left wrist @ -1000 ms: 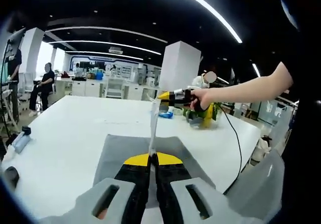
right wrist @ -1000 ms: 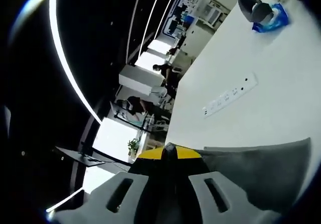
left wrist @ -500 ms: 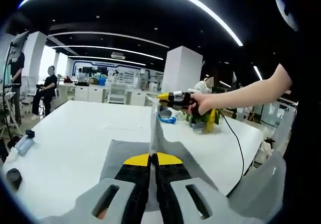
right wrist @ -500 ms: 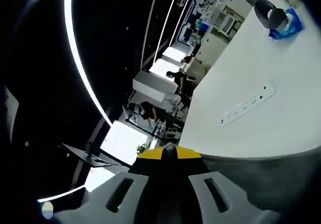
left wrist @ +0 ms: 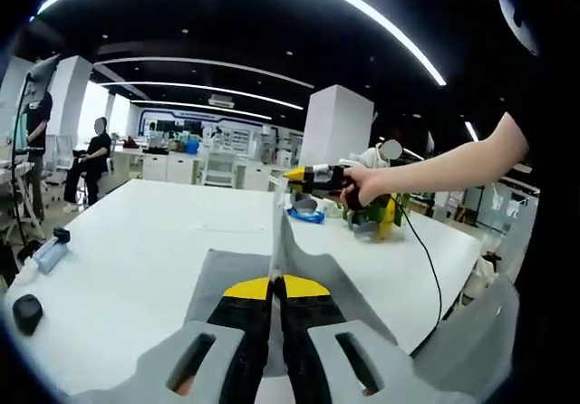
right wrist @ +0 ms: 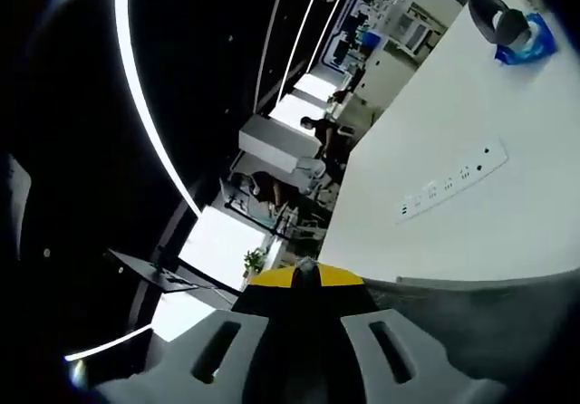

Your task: Fold the towel on the table until its edges align and the towel forms a compact rectangular stack.

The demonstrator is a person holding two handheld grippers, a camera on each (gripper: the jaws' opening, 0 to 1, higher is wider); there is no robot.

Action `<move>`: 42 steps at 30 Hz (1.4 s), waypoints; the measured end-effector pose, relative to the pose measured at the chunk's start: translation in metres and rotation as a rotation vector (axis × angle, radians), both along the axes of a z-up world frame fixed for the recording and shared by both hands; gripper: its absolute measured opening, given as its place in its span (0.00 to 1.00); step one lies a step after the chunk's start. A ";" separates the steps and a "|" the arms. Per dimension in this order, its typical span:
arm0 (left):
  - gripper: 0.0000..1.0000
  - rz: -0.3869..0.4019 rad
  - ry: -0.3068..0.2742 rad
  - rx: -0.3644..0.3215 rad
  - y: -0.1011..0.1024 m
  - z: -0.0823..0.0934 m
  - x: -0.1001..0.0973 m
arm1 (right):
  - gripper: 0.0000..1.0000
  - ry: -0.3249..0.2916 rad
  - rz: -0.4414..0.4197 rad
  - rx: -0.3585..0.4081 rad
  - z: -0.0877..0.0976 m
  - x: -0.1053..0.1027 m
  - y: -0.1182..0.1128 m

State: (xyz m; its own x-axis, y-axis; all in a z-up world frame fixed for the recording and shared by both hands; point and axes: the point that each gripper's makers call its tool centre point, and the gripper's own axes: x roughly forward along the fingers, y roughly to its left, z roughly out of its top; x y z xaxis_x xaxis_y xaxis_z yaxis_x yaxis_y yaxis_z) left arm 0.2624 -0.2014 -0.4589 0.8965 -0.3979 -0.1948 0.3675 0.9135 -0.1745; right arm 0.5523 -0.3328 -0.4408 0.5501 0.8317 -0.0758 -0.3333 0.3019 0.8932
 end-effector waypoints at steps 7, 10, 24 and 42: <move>0.03 -0.007 0.060 0.014 0.004 -0.018 0.004 | 0.04 0.044 -0.021 -0.013 -0.020 0.001 0.001; 0.03 -0.019 0.099 0.029 0.006 -0.027 0.006 | 0.04 0.053 -0.028 -0.033 -0.029 0.002 0.001; 0.03 -0.025 0.192 0.023 0.016 -0.053 0.016 | 0.04 0.127 -0.068 -0.046 -0.058 0.010 0.000; 0.03 0.079 0.283 0.055 0.039 -0.098 0.024 | 0.05 0.188 -0.080 -0.027 -0.095 0.014 0.024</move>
State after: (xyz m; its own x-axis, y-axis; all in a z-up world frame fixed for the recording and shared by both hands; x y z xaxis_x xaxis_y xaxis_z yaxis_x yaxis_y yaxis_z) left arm 0.2869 -0.1620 -0.5570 0.8315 -0.3106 -0.4606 0.2385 0.9484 -0.2089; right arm 0.5661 -0.3086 -0.5358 0.5880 0.7823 -0.2056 -0.1352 0.3457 0.9286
